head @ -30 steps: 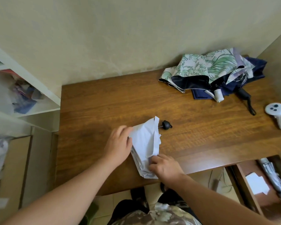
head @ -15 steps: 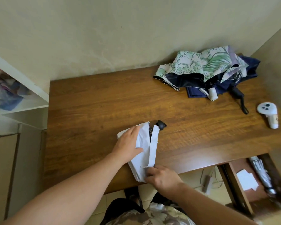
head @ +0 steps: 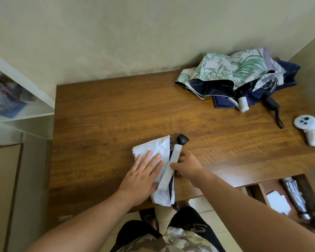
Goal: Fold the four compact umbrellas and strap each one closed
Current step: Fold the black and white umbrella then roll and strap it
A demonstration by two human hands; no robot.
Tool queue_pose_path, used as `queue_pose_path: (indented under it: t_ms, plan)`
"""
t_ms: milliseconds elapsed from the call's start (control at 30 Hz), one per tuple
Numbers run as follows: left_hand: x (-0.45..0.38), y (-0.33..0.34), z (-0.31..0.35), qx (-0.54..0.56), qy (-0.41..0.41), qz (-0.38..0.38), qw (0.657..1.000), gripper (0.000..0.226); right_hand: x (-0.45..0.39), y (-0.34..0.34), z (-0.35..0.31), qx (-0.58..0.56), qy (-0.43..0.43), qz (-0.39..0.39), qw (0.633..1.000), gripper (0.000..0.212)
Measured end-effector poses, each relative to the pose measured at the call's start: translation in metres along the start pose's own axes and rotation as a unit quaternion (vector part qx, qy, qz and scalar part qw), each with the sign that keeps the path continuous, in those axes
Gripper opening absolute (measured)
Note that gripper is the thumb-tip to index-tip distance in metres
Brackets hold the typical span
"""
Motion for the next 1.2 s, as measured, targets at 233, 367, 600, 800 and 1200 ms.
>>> queue_pose_path:
  t_ms: [233,367,600,800,1200]
  plan:
    - [0.012,0.008,0.002,0.014,0.046,-0.025,0.999,0.069,0.014,-0.009,-0.001,-0.139,0.02,0.042,0.989,0.033]
    - [0.019,0.005,0.007,0.012,0.068,-0.01,0.998,0.066,0.016,-0.031,-0.017,-0.064,-0.017,0.116,0.991,0.049]
    - [0.046,0.004,0.038,-0.031,0.199,0.023,0.979,0.062,0.004,-0.019,-0.109,0.327,-0.403,0.149,0.842,0.029]
    - [0.073,0.023,0.045,0.042,0.254,-0.04,0.966,0.062,-0.032,0.044,-0.101,0.505,-0.29,-0.091,0.808,0.05]
    - [0.083,0.028,0.033,0.194,0.192,-0.142,0.952,0.061,-0.029,-0.012,-0.079,0.452,-0.28,-0.066,0.844,0.089]
Point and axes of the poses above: each hand's wrist, its own x-axis away from the middle knuckle, its own y-axis out of the palm, z = x × y, the point moved 8 cm from there along -x, towards the middle knuckle, and after that the axes turned 14 degrees about -y, right-handed, at the moved point
